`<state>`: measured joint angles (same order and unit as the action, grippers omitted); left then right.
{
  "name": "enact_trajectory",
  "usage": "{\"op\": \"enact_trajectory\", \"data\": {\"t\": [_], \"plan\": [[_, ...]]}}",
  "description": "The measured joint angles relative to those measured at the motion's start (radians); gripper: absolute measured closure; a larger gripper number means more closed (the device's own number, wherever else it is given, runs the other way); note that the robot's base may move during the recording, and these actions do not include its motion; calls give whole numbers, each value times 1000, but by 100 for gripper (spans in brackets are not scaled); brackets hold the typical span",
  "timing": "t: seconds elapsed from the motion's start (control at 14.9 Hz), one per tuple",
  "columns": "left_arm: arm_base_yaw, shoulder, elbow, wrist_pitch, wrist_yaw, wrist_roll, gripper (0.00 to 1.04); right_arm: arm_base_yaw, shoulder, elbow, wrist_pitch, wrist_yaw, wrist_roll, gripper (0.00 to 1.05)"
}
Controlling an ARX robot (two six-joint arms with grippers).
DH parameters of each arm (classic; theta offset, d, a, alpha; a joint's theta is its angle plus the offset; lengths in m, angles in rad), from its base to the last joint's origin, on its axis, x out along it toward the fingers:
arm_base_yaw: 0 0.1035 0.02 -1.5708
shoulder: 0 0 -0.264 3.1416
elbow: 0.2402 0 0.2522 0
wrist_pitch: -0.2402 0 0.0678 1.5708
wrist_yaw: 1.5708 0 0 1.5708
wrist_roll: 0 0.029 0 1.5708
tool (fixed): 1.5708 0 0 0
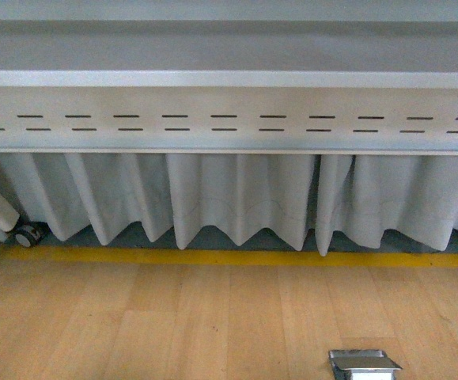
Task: Open oven
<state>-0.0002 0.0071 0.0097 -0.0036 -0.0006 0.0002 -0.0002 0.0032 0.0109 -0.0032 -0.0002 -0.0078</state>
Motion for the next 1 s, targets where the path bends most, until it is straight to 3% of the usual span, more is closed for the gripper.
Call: {"op": "enact_trajectory", "data": {"t": [1.0], "plan": [[0,0,0,0,0,0,7,0,0,0,0,0,0,6]]}}
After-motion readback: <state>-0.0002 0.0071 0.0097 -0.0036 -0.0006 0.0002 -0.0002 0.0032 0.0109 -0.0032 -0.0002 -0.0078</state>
